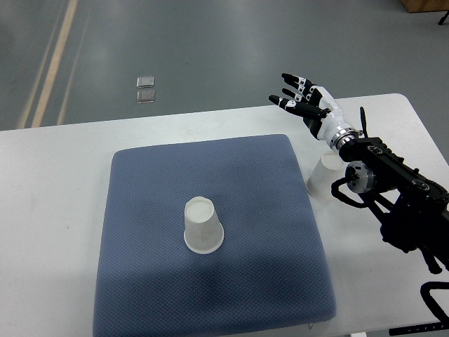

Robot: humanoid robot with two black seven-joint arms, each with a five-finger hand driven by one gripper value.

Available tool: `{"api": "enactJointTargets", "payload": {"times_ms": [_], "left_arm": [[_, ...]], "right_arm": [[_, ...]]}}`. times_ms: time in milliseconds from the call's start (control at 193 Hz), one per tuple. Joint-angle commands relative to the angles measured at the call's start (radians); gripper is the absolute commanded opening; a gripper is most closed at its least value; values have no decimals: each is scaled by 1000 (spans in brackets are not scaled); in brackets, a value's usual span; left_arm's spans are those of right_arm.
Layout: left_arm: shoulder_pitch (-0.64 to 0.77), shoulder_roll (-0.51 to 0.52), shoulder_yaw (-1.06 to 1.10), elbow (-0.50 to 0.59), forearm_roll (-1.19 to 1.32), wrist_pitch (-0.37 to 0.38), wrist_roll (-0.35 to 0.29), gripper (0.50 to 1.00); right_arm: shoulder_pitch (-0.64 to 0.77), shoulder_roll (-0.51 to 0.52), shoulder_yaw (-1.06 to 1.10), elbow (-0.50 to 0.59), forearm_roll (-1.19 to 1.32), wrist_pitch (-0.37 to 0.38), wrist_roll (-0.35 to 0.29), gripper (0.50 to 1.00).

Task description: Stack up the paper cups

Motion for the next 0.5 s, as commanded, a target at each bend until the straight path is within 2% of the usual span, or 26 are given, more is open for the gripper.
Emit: {"api": "enactJointTargets", "payload": {"times_ms": [0,493], "left_arm": [[0,0,0,0,0,0,0,1000],[0,0,0,0,0,0,0,1000]], "right_arm": [[0,-2,1,0,0,0,1,924],[11,-1,3,0,2,-6,5,924]]}}
